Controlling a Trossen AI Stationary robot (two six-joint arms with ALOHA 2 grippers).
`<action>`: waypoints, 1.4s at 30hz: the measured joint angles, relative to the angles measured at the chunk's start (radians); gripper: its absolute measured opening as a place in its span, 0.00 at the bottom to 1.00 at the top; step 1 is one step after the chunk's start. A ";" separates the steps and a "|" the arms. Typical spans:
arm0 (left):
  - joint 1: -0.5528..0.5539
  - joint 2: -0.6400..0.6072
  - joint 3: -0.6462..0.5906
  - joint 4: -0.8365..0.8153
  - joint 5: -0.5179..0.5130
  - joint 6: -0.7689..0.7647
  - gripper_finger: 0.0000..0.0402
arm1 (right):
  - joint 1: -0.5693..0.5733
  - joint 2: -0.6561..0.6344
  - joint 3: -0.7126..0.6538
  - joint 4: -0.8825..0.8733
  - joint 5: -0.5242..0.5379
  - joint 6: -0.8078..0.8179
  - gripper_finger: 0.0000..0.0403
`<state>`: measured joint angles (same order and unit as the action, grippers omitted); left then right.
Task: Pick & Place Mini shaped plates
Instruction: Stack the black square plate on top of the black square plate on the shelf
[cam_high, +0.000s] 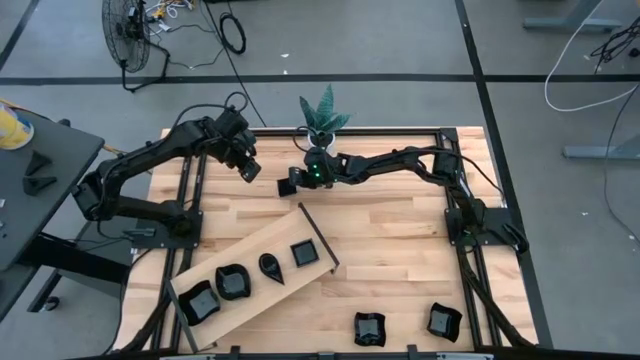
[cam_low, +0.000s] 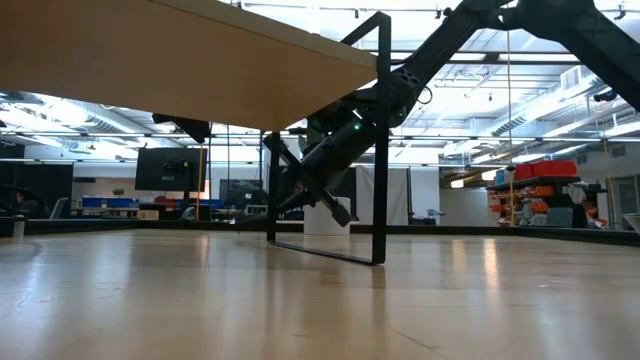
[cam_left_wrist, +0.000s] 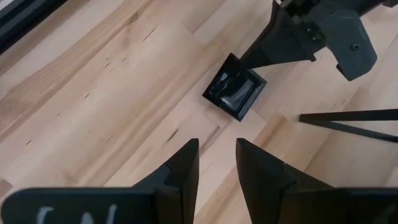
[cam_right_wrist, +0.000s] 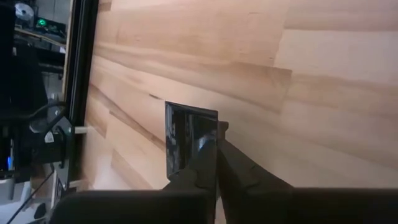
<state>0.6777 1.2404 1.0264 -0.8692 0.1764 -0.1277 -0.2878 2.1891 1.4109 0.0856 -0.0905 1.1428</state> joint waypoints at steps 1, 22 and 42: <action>0.000 0.000 0.000 0.000 0.000 0.000 0.28 | 0.000 0.000 0.000 0.000 -0.008 0.000 0.05; -0.015 0.003 0.000 0.005 0.003 -0.386 0.35 | -0.005 -0.142 -0.002 -0.198 -0.263 -0.444 0.47; -0.140 0.016 -0.277 0.486 -0.137 -0.872 0.62 | -0.003 -0.602 -0.002 -0.654 -0.001 -0.798 0.40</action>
<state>0.5378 1.2568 0.7492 -0.3827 0.0399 -1.0002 -0.2913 1.5875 1.4090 -0.5680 -0.0920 0.3449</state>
